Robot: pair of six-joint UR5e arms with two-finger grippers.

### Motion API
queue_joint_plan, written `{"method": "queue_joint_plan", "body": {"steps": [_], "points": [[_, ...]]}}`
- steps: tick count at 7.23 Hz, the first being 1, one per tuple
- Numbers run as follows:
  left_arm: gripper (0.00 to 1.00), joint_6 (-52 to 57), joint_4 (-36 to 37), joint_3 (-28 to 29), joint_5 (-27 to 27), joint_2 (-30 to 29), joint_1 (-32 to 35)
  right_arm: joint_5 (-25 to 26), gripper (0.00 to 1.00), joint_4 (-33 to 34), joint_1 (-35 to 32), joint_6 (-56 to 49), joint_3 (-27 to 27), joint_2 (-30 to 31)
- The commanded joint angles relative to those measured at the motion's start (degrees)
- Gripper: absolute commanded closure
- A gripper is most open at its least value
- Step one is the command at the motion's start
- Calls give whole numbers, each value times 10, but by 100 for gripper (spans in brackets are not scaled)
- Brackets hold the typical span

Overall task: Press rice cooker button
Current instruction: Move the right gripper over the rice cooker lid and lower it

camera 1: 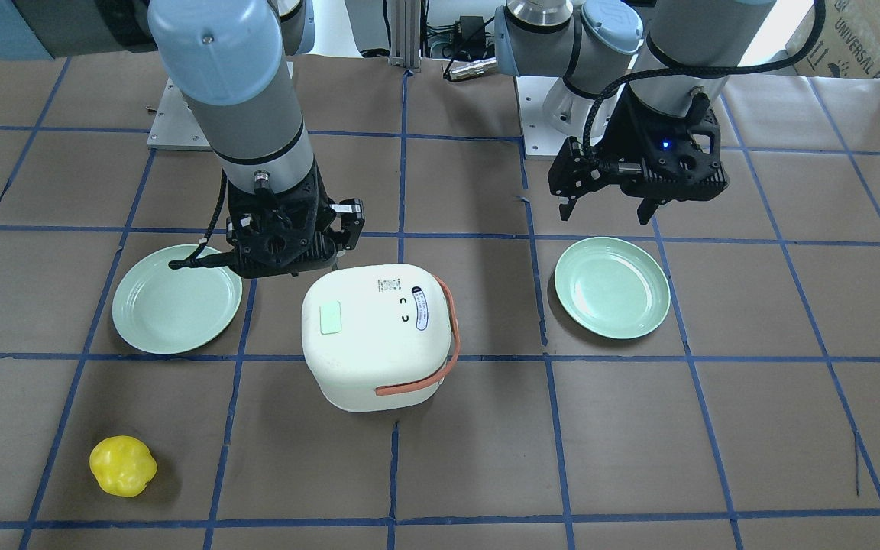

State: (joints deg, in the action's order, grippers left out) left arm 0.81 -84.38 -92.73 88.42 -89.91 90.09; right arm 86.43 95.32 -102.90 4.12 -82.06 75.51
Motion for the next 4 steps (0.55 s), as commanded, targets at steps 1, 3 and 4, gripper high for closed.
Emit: {"method": "queue_joint_plan", "body": {"steps": [1,3,4], "points": [[0,1,0,0,0,0,0,2,88,6,8,0,-2,-24],[0,1,0,0,0,0,0,-3,88,37,23,0,1,-50],[0,1,0,0,0,0,0,-3,88,39,23,2,4,-55]]}}
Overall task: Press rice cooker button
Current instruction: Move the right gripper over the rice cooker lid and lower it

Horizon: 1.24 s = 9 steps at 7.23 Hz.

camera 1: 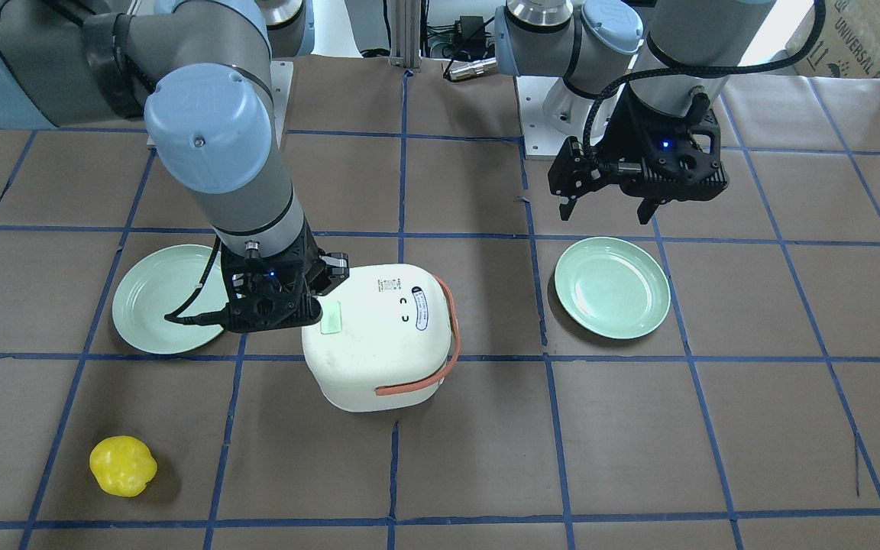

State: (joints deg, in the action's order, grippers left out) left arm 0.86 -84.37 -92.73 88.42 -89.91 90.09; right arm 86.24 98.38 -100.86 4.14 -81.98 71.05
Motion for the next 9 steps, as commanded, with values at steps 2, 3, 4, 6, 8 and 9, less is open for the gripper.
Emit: {"method": "queue_joint_plan", "body": {"steps": [2,3,4,6,8,9], "points": [[0,-1,0,0,0,0,0,-19,88,15,1,3,7,-9],[0,-1,0,0,0,0,0,-28,88,16,1,4,9,-12],[0,0,0,0,0,0,0,-29,88,27,0,5,8,-16],[0,0,0,0,0,0,0,-29,87,45,0,5,2,-28],[0,0,0,0,0,-1,0,-30,86,45,-3,5,1,-36],[0,0,0,0,0,0,0,-30,86,45,-3,5,1,-37]]}}
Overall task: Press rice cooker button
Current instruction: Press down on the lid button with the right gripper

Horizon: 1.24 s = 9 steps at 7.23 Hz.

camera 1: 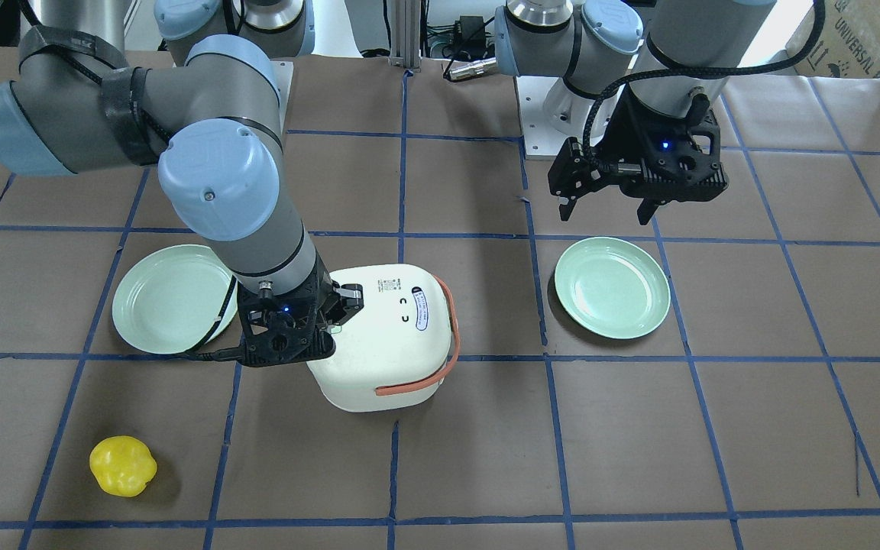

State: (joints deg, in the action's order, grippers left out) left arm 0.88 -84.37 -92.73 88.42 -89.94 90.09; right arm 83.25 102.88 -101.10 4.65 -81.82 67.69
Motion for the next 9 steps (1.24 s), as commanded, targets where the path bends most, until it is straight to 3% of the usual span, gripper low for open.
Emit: {"method": "queue_joint_plan", "body": {"steps": [1,9], "points": [[0,0,0,0,0,0,0,0,85,0,-1,0,0,-4],[0,0,0,0,0,-1,0,5,85,-9,-9,14,-3,-2]]}}
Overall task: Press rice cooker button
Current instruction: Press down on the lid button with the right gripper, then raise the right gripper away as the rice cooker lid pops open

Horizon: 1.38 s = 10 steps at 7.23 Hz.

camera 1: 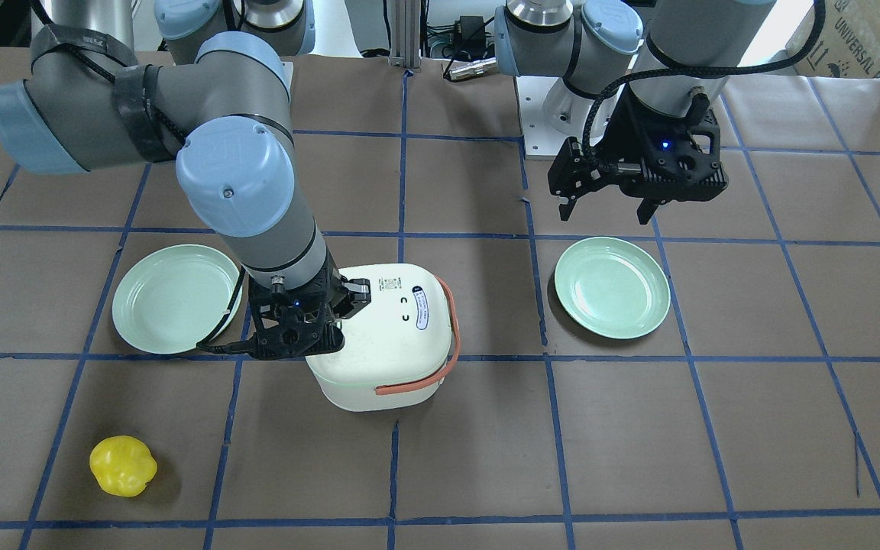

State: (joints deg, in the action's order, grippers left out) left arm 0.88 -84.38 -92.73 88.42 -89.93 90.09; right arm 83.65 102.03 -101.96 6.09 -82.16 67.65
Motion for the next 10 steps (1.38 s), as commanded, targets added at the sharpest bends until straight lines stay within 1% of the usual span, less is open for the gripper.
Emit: {"method": "queue_joint_plan", "body": {"steps": [1,2,3,4,5,6,7,8,9,10], "points": [[0,0,0,0,0,0,0,8,83,-9,1,0,10,-1],[0,0,0,0,0,0,0,8,81,-39,5,-1,27,6],[0,0,0,0,0,0,0,9,78,-99,6,-1,69,12],[0,0,0,0,0,-1,0,11,67,-171,5,0,131,13],[0,0,0,0,0,0,0,20,41,-218,5,1,187,18],[0,0,0,0,0,0,0,41,1,-220,8,-2,219,27],[0,0,0,0,0,0,0,45,0,-224,15,-9,216,55],[0,0,0,0,0,0,0,51,0,-242,29,-12,212,77],[0,0,0,0,0,0,0,52,0,-266,40,-33,208,92],[0,0,0,0,0,0,0,54,0,-278,44,-44,193,101]]}}
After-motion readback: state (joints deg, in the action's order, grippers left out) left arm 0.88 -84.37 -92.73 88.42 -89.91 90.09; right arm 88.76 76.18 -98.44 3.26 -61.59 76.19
